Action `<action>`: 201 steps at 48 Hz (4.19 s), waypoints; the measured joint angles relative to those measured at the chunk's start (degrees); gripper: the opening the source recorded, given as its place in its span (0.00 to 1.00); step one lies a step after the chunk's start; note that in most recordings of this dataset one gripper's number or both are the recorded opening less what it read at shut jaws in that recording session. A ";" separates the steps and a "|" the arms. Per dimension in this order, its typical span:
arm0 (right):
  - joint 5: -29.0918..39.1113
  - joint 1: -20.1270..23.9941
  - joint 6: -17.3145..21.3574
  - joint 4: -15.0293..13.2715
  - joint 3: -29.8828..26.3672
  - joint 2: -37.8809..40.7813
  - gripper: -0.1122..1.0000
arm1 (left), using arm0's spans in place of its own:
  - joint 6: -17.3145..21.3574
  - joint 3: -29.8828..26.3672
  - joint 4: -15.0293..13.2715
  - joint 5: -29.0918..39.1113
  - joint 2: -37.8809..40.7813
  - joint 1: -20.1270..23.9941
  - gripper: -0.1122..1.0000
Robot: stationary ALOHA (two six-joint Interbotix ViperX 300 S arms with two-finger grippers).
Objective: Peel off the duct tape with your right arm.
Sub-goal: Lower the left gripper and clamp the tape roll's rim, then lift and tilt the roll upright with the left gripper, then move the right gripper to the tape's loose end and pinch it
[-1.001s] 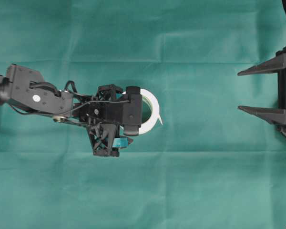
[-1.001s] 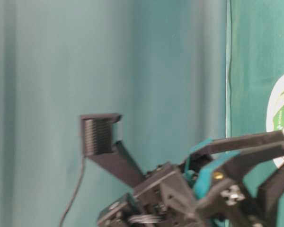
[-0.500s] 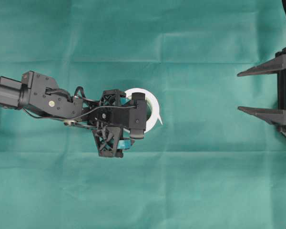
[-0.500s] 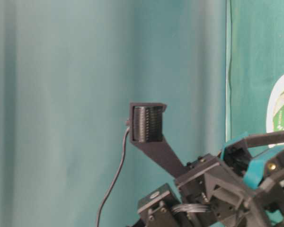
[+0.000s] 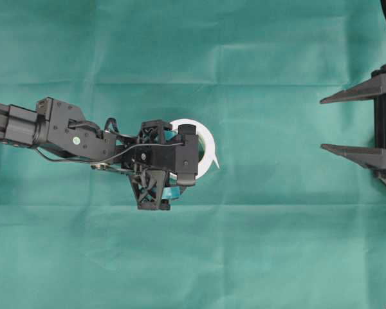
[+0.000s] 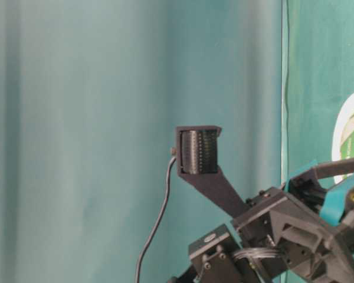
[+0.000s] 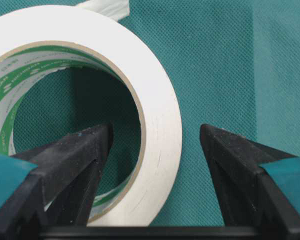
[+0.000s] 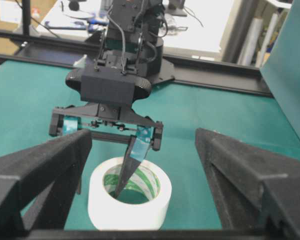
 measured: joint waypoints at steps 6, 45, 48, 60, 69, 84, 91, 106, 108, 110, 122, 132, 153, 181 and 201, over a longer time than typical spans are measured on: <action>0.00 0.00 0.00 0.00 0.00 0.00 0.66 | -0.09 0.00 0.00 -0.62 0.62 0.09 0.80; -0.53 -0.09 -0.09 0.00 0.70 -0.09 0.66 | 0.44 -0.18 0.18 7.38 -5.98 0.00 0.30; -0.53 -0.09 -0.09 0.00 0.62 -0.09 0.66 | 1.41 -0.44 0.18 9.23 -8.09 0.00 0.30; -0.53 0.00 -0.09 0.00 0.70 -0.09 0.66 | 4.39 -4.92 0.26 16.35 -14.06 0.00 0.30; -0.62 -0.09 0.00 0.00 0.70 0.00 0.66 | 6.50 -9.49 0.26 23.82 -15.21 0.00 0.30; -0.53 0.00 0.00 0.00 0.62 -0.09 0.66 | 8.96 -15.03 0.26 28.92 -15.21 0.00 0.30; -0.44 0.00 1.14 -0.09 0.53 0.26 0.66 | 8.96 -15.64 0.35 29.09 -15.21 -0.09 0.30; -0.53 0.00 4.31 -0.18 -3.69 9.93 0.66 | 8.61 -16.17 0.35 29.09 -15.21 0.18 0.30; -0.62 0.00 4.31 -0.18 -4.48 11.51 0.66 | 8.61 -16.26 0.35 29.09 -15.21 0.26 0.30; -0.62 0.00 4.31 -0.18 -5.54 13.45 0.66 | 8.61 -16.35 0.26 29.09 -15.21 0.26 0.30; -2.72 1.14 4.31 -0.09 -10.90 23.82 0.66 | 8.44 -16.35 0.35 29.09 -15.21 0.44 0.30; -3.69 1.41 4.31 -0.18 -15.03 30.76 0.66 | 8.53 -16.35 0.26 29.09 -15.21 0.44 0.30; -6.59 1.41 4.31 -0.18 -18.98 38.41 0.66 | 8.61 -16.35 0.35 29.09 -15.21 0.53 0.30; -6.68 1.14 4.39 -0.09 -20.30 40.34 0.28 | 8.53 -16.35 0.26 29.27 -15.21 0.44 0.30; -6.68 0.88 4.39 -0.09 -20.30 40.34 0.09 | 8.53 -16.35 0.26 29.27 -15.21 -0.09 0.30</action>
